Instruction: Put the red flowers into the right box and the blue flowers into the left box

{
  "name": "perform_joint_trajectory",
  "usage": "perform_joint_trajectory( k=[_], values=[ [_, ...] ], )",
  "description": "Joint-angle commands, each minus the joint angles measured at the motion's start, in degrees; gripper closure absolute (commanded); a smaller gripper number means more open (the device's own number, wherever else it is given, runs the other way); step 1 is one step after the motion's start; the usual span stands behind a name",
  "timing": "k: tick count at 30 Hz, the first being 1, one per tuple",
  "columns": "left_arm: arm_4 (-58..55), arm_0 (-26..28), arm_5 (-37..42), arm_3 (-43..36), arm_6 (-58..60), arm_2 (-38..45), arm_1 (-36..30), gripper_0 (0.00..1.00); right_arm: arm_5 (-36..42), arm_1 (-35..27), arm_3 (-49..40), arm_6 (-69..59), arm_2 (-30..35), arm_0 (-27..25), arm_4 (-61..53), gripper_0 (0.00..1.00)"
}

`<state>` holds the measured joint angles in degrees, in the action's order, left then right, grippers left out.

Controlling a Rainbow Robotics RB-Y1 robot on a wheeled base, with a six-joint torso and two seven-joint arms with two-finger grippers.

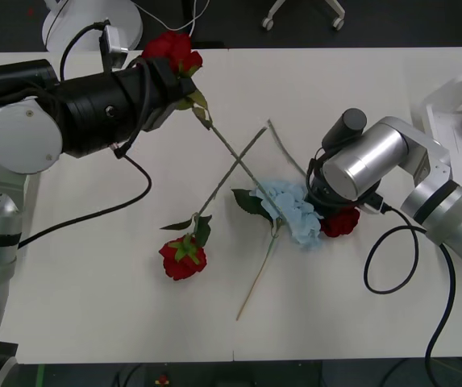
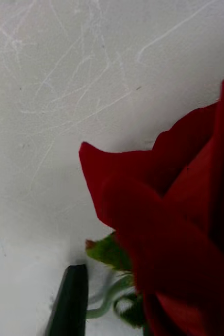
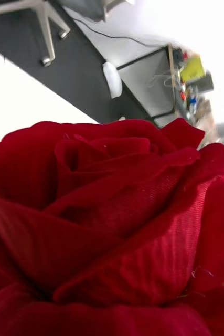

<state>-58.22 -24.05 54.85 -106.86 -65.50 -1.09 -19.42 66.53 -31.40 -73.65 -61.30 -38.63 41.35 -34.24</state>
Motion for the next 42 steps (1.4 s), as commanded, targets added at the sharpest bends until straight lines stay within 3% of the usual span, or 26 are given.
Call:
perform_joint_trajectory(
  k=[1,11,14,20,27,29,35,38,42],
  values=[
    [-4.5,0.5,4.7,1.5,-15.0,4.5,-1.6,1.00,-1.6,0.0,0.8,4.1,0.0,-0.4,0.0,1.00],
    [-12.7,0.7,14.0,2.1,-29.1,10.8,-1.5,1.00,-1.2,-3.4,0.8,11.9,2.6,-0.2,-5.5,1.00],
    [-16.0,0.6,19.3,2.4,-30.0,15.9,-0.4,1.00,-0.9,-6.0,0.8,19.5,5.7,0.0,-8.7,1.00],
    [-16.5,0.7,18.5,3.1,-29.2,18.0,-0.1,1.00,-0.6,-10.9,0.7,39.7,12.3,0.6,-12.3,1.00],
    [-19.3,1.4,2.0,8.8,-19.7,14.7,1.0,1.00,3.2,-17.5,0.6,76.6,22.6,1.1,-14.9,1.00],
    [-19.2,1.4,-6.7,10.4,-17.3,11.0,1.0,1.00,4.2,-19.4,0.6,91.4,24.2,1.4,-12.5,1.00],
    [-22.7,0.5,-34.5,15.3,-11.8,-1.1,1.1,1.00,4.0,-22.9,3.6,118.0,25.3,1.8,-4.8,1.00],
    [-28.1,-0.8,-42.5,17.2,-12.1,-5.0,1.1,1.00,3.1,-23.9,5.6,130.5,25.6,1.8,0.2,1.00],
    [-31.3,-1.8,-44.1,17.5,-12.2,-5.5,1.0,1.00,0.5,-24.2,8.3,139.1,26.1,1.8,4.9,1.00]
  ],
)
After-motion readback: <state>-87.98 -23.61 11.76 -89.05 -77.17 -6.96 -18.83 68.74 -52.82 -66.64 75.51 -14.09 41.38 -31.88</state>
